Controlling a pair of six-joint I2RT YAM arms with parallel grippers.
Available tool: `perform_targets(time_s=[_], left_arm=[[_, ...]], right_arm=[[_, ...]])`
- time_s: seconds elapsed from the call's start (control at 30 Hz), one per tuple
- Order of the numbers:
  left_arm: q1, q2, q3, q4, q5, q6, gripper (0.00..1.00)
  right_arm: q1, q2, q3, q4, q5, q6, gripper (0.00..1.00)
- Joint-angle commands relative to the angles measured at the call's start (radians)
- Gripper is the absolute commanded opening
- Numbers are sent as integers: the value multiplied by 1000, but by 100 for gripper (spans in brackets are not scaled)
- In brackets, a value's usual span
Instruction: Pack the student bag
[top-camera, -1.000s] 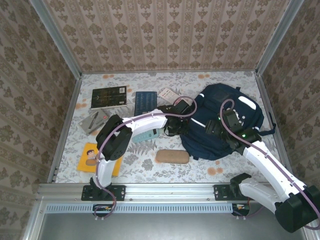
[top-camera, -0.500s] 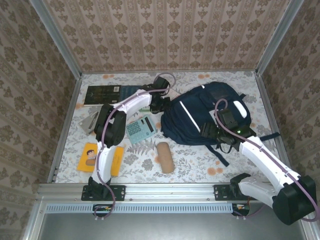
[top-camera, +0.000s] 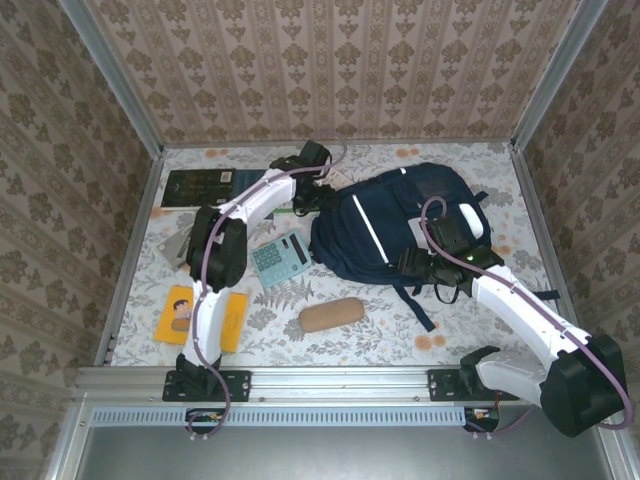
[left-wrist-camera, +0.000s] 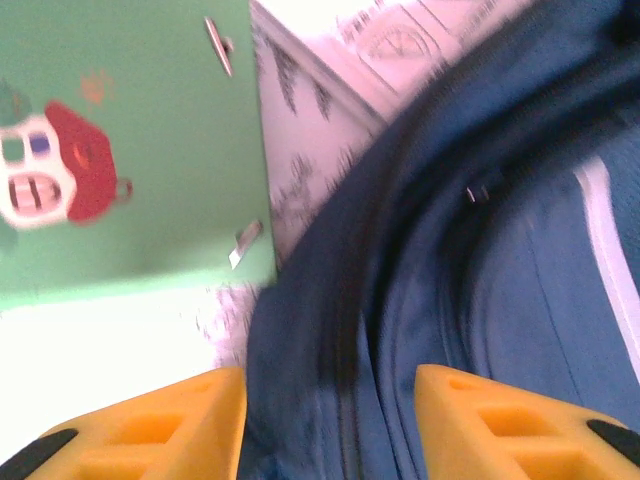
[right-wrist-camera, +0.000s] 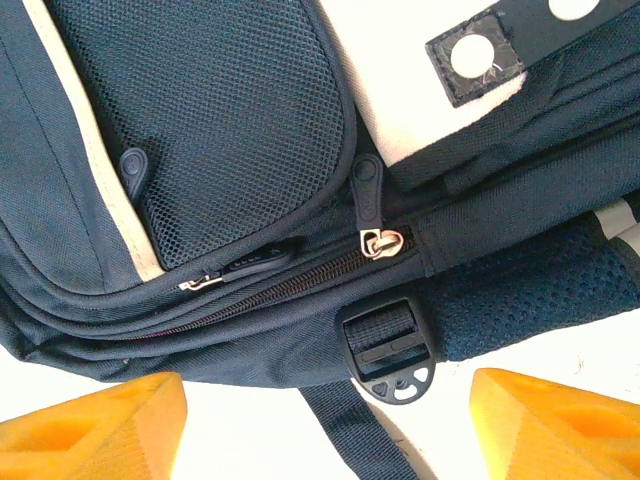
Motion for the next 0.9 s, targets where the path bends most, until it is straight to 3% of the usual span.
perform_targets(time_s=[0.0, 0.17, 0.4, 0.6, 0.87], left_arm=[[-64, -152, -87, -11, -26, 16, 49], [-158, -277, -261, 48, -44, -48, 49], [-320, -359, -408, 189, -93, -100, 49], [-439, -317, -418, 230, -138, -117, 49], [-536, -266, -388, 238, -179, -100, 49]], right_arm=[[6, -2, -24, 4, -8, 12, 74], [-39, -37, -84, -12, 38, 114, 70], [-237, -131, -245, 203, -198, 300, 68], [-402, -138, -307, 335, -342, 360, 69], [-545, 6, -291, 401, -443, 341, 70]])
